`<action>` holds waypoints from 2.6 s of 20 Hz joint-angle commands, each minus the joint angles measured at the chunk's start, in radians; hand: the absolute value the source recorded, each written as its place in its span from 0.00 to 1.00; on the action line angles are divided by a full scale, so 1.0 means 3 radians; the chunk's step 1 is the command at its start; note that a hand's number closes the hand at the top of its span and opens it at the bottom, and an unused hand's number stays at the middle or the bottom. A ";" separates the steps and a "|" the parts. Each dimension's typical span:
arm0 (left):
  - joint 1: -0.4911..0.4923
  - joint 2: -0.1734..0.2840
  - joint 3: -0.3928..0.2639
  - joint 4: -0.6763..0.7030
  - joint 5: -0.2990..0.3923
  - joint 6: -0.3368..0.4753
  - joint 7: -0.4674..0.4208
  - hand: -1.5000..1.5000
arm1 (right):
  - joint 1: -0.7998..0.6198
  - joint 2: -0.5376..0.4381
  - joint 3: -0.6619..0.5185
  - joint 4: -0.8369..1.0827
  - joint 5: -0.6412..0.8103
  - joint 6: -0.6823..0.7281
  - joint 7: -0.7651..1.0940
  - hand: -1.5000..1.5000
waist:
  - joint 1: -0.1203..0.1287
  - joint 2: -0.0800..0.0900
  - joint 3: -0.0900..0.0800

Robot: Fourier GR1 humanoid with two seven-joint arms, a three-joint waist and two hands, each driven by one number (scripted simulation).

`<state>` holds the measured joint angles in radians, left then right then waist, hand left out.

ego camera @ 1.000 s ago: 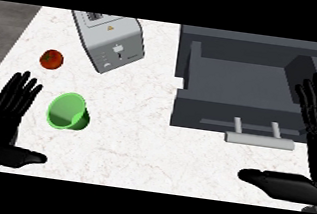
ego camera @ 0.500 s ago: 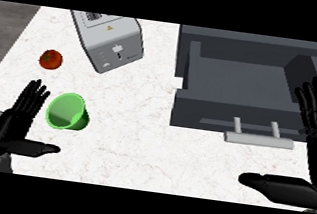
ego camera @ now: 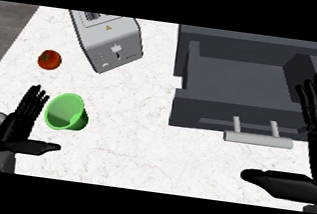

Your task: Pick up the cup, place it into the drawer and close the drawer

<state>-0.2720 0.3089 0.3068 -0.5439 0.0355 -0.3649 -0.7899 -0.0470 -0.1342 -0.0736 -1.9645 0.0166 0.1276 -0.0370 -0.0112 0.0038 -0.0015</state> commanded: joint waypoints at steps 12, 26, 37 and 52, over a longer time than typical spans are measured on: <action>-0.0435 0.0010 -0.0038 0.1087 -0.0264 0.0031 -0.0953 0.00 | -0.0127 -0.0029 -0.0047 0.0065 -0.0061 0.0079 0.0046 0.00 | -0.0037 0.0021 -0.0008; -0.0606 0.0127 0.0057 0.1193 -0.0160 -0.0365 -0.0902 0.00 | -0.0171 -0.0064 -0.0168 0.0174 -0.0152 0.0132 -0.0022 0.00 | -0.0047 0.0030 -0.0010; -0.0655 -0.0248 -0.0033 0.1064 -0.0134 -0.0642 -0.0913 1.00 | -0.0105 0.0101 0.0019 0.0208 -0.0020 0.0054 -0.0066 0.00 | -0.0038 0.0031 -0.0011; -0.0606 -0.0260 0.0339 0.0827 0.0368 -0.0589 -0.0922 1.00 | -0.0070 -0.0048 -0.0126 0.0236 -0.0074 0.0161 -0.0112 0.00 | -0.0009 0.0015 -0.0005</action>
<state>-0.4719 0.2204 0.3497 -0.2845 0.0886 -0.4802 -0.9311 -0.0768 -0.1396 -0.0927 -1.9123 -0.0003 0.1671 -0.0367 -0.0192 0.0101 -0.0042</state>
